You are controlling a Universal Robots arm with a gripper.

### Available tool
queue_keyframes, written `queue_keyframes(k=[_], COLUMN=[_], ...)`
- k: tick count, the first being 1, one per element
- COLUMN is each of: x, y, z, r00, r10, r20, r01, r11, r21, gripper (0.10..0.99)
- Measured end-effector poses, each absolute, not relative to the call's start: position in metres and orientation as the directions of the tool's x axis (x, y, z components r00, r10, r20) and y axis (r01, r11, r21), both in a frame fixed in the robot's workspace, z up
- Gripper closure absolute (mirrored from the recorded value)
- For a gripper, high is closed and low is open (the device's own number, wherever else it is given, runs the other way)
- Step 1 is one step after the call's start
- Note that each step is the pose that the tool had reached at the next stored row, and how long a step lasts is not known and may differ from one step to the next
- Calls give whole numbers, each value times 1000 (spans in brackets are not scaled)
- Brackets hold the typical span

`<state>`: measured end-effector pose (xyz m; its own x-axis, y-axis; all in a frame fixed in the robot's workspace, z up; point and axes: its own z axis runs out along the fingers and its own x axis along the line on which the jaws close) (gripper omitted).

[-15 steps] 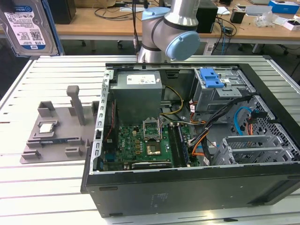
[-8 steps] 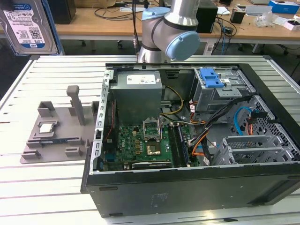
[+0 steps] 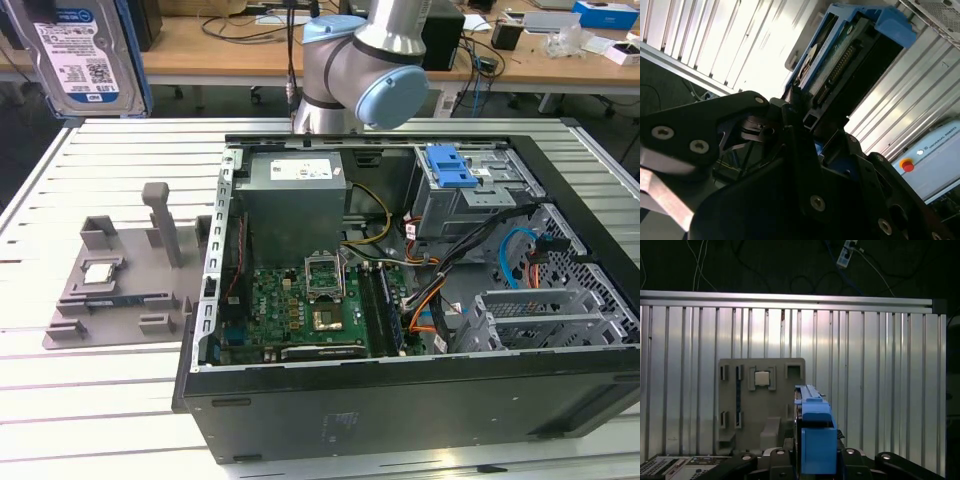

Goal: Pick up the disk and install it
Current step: 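Pick up the disk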

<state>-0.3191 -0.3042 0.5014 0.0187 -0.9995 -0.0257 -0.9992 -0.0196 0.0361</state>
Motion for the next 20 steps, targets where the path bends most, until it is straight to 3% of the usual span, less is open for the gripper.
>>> queue_keyframes(k=[20], x=[-196], y=[-304], z=[501], r00=[18], r10=[-999], r20=[-26], r01=[-999], r11=[-19], r21=[36], gripper=[718])
